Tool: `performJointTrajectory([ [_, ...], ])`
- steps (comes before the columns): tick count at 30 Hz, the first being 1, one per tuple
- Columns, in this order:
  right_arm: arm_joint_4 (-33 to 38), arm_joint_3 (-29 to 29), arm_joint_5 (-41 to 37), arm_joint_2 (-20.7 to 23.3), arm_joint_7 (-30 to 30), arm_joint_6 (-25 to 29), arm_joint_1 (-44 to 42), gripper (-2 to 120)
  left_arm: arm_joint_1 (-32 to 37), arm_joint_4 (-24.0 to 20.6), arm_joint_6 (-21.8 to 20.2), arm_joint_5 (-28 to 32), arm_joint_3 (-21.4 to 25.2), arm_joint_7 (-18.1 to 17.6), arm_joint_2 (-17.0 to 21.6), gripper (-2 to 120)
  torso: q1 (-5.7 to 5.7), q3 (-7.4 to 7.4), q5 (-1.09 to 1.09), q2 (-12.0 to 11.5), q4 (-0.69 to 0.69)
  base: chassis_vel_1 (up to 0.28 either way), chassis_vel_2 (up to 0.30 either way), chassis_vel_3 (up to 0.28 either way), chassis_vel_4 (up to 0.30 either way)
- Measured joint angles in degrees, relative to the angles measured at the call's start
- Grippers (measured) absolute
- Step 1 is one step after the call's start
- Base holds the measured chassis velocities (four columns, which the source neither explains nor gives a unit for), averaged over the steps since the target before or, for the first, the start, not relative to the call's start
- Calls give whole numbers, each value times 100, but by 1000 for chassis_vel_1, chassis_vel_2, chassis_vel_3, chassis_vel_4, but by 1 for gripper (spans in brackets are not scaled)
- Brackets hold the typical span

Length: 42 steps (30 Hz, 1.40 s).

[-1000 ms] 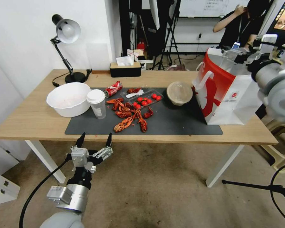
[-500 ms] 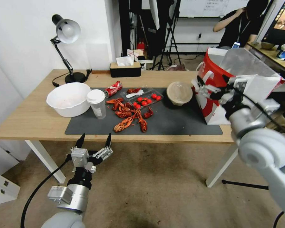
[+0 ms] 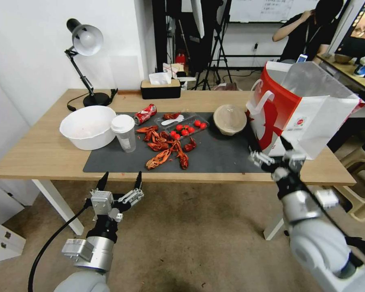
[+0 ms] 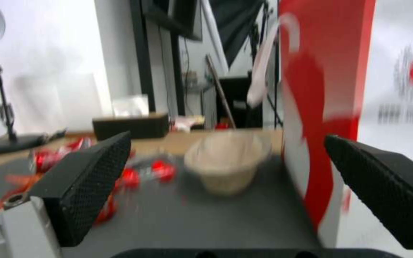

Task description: Pick up the trash from the table and place it into the takeout bag.

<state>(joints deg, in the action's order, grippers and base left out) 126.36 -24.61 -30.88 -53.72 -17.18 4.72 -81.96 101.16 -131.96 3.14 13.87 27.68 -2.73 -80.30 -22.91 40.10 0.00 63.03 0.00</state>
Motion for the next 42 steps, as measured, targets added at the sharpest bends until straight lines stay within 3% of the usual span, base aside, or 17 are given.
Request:
performJointTrajectory([
  [3, -48, -48, 362, -342, 296, 454, -715, 100, -16, 4, 3, 18, 14, -4, 1, 100, 0, 0, 0, 0, -1, 0, 0, 0, 0],
  [8, -201, -32, 789, -599, 430, 784, -1150, 100, 28, -27, 33, 27, 26, -10, 7, 100, 0, 0, 0, 0, 1, 0, 0, 0, 0],
  [25, -467, 152, 988, -704, 612, 825, -1290, 100, 100, -58, 133, 33, 19, -17, 11, 100, 0, 1, 0, 0, 0, 0, 0, 0, 0],
  [34, -449, 422, -554, -596, 376, 179, -308, 100, 126, -88, 138, 23, 9, -17, 38, 100, 0, 1, 0, 0, 0, 0, 0, 0, 0],
  [42, -601, 573, -3398, -519, -151, -605, 959, 100, 159, -132, 147, -11, 6, -13, 23, 100, -1, 1, 0, 0, 1, 0, 0, 0, 0],
])
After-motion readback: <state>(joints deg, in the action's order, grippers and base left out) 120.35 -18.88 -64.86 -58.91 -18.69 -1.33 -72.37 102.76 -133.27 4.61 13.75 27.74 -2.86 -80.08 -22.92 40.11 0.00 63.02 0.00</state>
